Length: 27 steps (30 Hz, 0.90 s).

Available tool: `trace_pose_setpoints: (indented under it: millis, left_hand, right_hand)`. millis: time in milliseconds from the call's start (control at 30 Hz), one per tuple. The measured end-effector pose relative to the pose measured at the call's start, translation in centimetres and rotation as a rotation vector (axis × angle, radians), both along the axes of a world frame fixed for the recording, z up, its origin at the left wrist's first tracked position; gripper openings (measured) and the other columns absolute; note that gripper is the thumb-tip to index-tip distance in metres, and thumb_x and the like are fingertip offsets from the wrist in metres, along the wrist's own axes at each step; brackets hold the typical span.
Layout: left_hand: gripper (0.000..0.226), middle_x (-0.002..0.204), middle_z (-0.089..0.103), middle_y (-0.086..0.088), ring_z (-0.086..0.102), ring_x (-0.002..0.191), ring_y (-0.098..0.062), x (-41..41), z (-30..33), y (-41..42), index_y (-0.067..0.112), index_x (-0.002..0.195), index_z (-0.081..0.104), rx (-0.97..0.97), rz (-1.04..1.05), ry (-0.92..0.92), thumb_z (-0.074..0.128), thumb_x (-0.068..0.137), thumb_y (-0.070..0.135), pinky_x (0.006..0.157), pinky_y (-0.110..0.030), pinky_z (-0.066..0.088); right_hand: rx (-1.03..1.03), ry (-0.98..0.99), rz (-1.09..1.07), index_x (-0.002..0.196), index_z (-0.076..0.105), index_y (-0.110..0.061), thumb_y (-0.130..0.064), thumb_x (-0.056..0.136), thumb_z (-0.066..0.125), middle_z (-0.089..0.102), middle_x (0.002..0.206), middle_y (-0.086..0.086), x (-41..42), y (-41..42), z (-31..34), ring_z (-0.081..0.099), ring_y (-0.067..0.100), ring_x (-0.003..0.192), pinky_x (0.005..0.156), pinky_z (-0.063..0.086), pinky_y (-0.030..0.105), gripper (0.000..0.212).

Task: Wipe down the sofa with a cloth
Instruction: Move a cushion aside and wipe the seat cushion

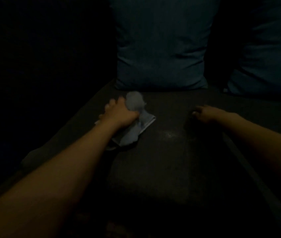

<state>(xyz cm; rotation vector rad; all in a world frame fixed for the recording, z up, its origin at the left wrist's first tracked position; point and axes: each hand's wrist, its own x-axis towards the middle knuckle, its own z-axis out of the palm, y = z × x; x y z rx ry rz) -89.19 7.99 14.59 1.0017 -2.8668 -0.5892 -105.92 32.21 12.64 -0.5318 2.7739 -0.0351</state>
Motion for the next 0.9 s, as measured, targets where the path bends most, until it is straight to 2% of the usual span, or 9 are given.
trace_pose_setpoints:
  millis: [100,233,333,433,533,667,733,800,900]
  left_hand:
    - [0.090,0.151,0.029,-0.009,0.029,0.136,-0.035,-4.4,-4.5,-0.2,0.031,0.147,0.024,-0.017,0.051,-0.114,0.046,0.071,0.073,0.110,-0.059,0.020]
    - [0.087,0.147,0.036,-0.009,0.038,0.129,-0.035,-9.4,-4.8,-1.7,0.031,0.145,0.030,-0.119,-0.031,-0.030,0.046,0.069,0.070,0.105,-0.052,0.032]
    - [0.075,0.145,0.038,-0.011,0.038,0.126,-0.037,-12.8,-4.9,-1.9,0.028,0.143,0.037,-0.190,-0.097,-0.012,0.048,0.078,0.064,0.102,-0.046,0.034]
    - [0.066,0.142,0.041,-0.012,0.038,0.125,-0.037,-15.9,-4.6,-0.2,0.028,0.140,0.042,-0.159,-0.187,0.007,0.049,0.082,0.059,0.100,-0.044,0.034]
    - [0.054,0.131,0.049,-0.010,0.043,0.116,-0.033,-15.9,-4.6,2.4,0.025,0.131,0.050,-0.167,-0.317,0.064,0.051,0.085,0.052,0.092,-0.040,0.038]
    - [0.043,0.115,0.051,0.000,0.046,0.103,-0.018,-10.7,-4.9,5.6,0.027,0.120,0.054,-0.147,-0.564,0.119,0.058,0.083,0.049,0.087,-0.037,0.041]
    - [0.053,0.119,0.052,0.002,0.046,0.103,-0.017,-7.7,-4.9,7.0,0.031,0.126,0.052,-0.119,-0.676,0.063,0.058,0.079,0.053,0.089,-0.036,0.041]
    - [0.068,0.126,0.050,0.005,0.045,0.105,-0.016,-5.3,-4.4,7.6,0.038,0.136,0.041,-0.094,-0.746,0.015,0.053,0.073,0.059,0.092,-0.035,0.040]
    - [0.087,0.139,0.044,0.003,0.044,0.121,-0.021,-2.9,-3.6,5.8,0.035,0.145,0.028,-0.228,-0.636,0.099,0.046,0.067,0.069,0.104,-0.036,0.033]
  right_hand:
    - [0.026,0.043,-0.016,0.150,0.010,-0.036,-0.053,0.099,0.023,0.005,0.160,0.004,-3.1,2.0,-0.9,0.013,0.031,0.145,0.116,0.013,0.054,0.056]
    - [0.082,-0.004,-0.021,0.148,-0.004,-0.044,-0.054,0.099,0.019,-0.008,0.160,0.001,-6.0,2.0,-3.3,-0.003,0.030,0.146,0.116,0.003,0.055,0.055]
    - [0.082,-0.006,-0.008,0.147,-0.007,-0.046,-0.055,0.098,0.019,-0.009,0.160,0.002,-7.8,1.9,-4.9,-0.003,0.032,0.146,0.115,0.003,0.055,0.056]
    - [0.100,0.004,0.013,0.147,-0.008,-0.046,-0.055,0.098,0.019,-0.009,0.160,0.002,-8.7,2.0,-5.4,-0.003,0.032,0.146,0.115,0.004,0.055,0.057]
    - [0.106,-0.036,0.038,0.147,-0.008,-0.045,-0.056,0.098,0.020,-0.010,0.160,0.002,-9.2,2.0,-5.3,-0.004,0.033,0.146,0.114,0.003,0.055,0.057]
    - [0.087,-0.063,0.068,0.147,-0.005,-0.045,-0.056,0.098,0.023,-0.009,0.160,0.003,-8.4,2.7,-4.1,-0.003,0.033,0.146,0.114,0.004,0.055,0.058]
    - [0.097,-0.071,0.051,0.148,-0.002,-0.043,-0.054,0.098,0.026,-0.007,0.160,0.004,-7.7,2.5,-3.0,-0.001,0.034,0.146,0.114,0.008,0.055,0.058]
    - [0.016,-0.110,0.027,0.150,0.006,-0.038,-0.042,0.100,0.035,0.003,0.160,0.008,-6.3,1.8,-1.4,0.009,0.034,0.145,0.116,0.016,0.050,0.058]
    - [-0.380,-0.209,0.065,0.149,0.024,-0.028,-0.013,0.095,0.049,0.033,0.150,0.002,-2.9,0.1,1.0,0.038,0.023,0.133,0.104,0.033,0.029,0.062]
